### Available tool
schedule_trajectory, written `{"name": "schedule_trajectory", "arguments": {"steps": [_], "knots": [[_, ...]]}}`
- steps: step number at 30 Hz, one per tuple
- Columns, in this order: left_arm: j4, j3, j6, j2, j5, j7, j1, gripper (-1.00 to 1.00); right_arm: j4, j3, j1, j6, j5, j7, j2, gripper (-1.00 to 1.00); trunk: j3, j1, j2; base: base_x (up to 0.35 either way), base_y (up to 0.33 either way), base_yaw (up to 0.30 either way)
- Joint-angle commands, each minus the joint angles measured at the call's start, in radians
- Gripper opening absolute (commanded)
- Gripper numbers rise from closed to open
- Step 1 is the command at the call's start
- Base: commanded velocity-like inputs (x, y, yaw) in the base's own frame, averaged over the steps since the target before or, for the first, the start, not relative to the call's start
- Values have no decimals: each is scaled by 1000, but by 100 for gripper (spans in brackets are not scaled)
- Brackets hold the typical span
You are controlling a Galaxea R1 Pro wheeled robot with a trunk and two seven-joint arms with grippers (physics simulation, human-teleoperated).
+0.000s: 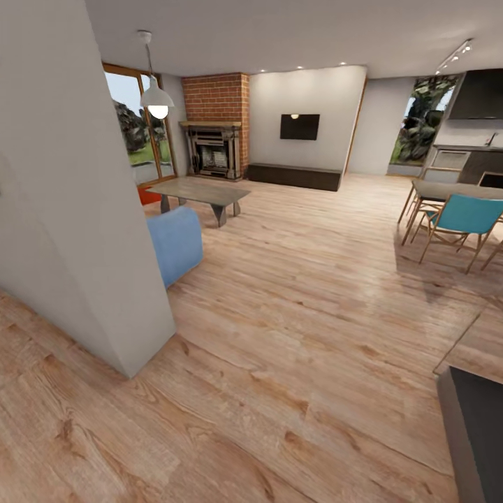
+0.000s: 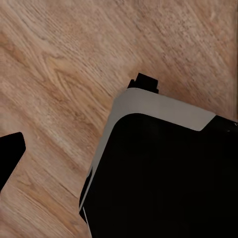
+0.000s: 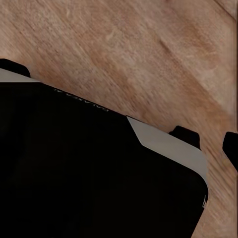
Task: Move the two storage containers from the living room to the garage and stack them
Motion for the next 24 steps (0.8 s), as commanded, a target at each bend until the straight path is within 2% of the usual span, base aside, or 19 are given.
{"name": "schedule_trajectory", "arguments": {"steps": [1,24], "knots": [[1,3,1,0,2,2,-1,100,4,7,-2,-8,0,0,0,100,-1,1,-1,339,14,0],[3,3,3,-1,2,2,-1,100,3,6,-2,-8,1,0,-1,100,-1,1,-1,339,1,0]]}}
